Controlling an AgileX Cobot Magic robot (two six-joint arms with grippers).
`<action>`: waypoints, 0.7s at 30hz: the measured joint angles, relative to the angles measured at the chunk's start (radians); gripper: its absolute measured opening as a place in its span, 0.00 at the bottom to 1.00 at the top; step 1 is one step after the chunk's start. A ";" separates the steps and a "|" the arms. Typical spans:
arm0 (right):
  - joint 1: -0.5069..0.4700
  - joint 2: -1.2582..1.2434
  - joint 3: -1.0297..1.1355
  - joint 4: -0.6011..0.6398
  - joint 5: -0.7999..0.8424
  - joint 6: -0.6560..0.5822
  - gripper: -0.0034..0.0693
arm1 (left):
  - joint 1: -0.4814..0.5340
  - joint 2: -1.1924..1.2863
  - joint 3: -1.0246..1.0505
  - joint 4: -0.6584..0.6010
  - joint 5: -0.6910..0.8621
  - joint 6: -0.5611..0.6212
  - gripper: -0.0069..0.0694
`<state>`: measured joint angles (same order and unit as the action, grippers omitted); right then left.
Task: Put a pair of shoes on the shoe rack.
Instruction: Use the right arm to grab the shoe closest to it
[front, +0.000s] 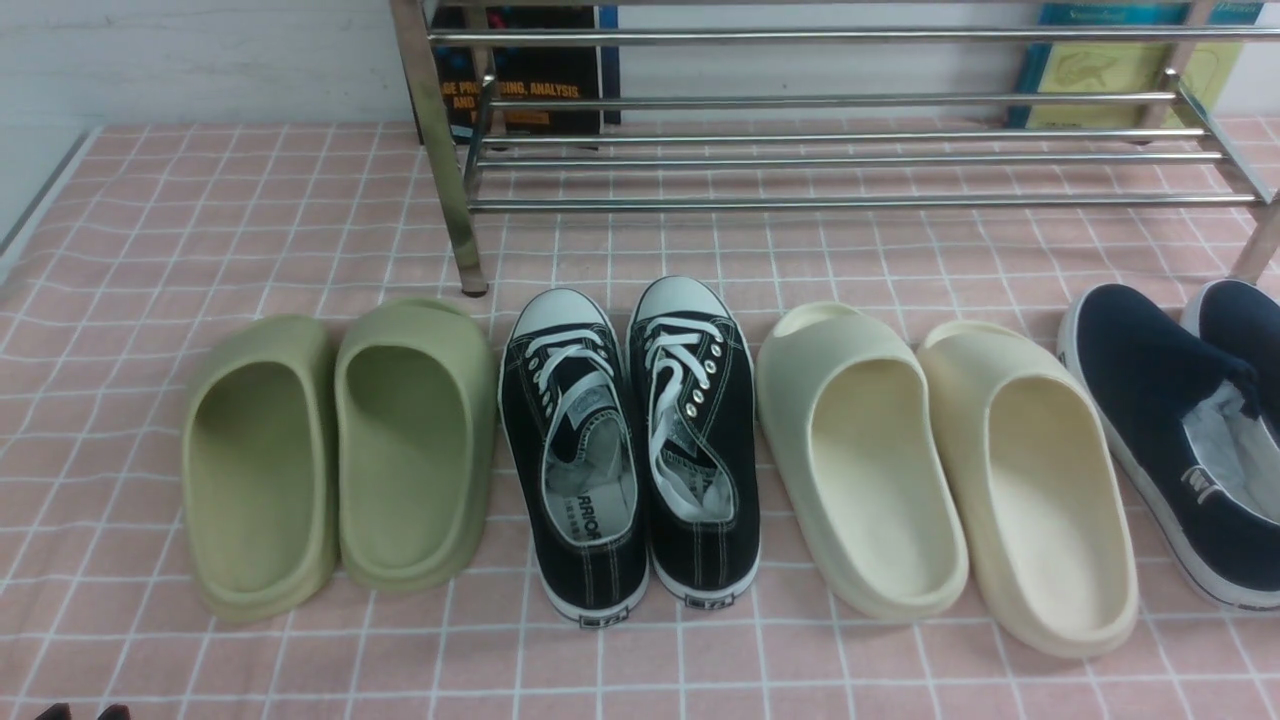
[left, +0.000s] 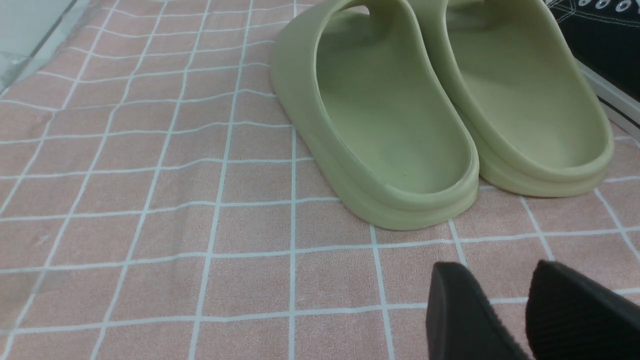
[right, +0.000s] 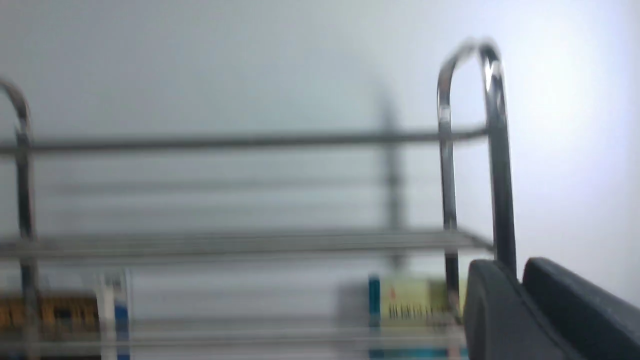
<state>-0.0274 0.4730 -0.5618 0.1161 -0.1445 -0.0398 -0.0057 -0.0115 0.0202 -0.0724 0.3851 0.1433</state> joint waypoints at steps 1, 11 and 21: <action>0.000 0.036 -0.009 0.005 0.041 -0.010 0.18 | 0.000 0.000 0.000 0.000 0.000 0.000 0.40; 0.000 0.643 -0.114 0.035 0.659 -0.047 0.19 | 0.000 0.000 0.000 0.000 0.000 0.000 0.40; 0.000 0.964 -0.421 0.035 0.928 -0.070 0.48 | 0.000 0.000 0.000 0.000 0.000 0.000 0.40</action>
<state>-0.0274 1.4369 -0.9825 0.1514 0.7831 -0.1101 -0.0057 -0.0115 0.0202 -0.0724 0.3851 0.1433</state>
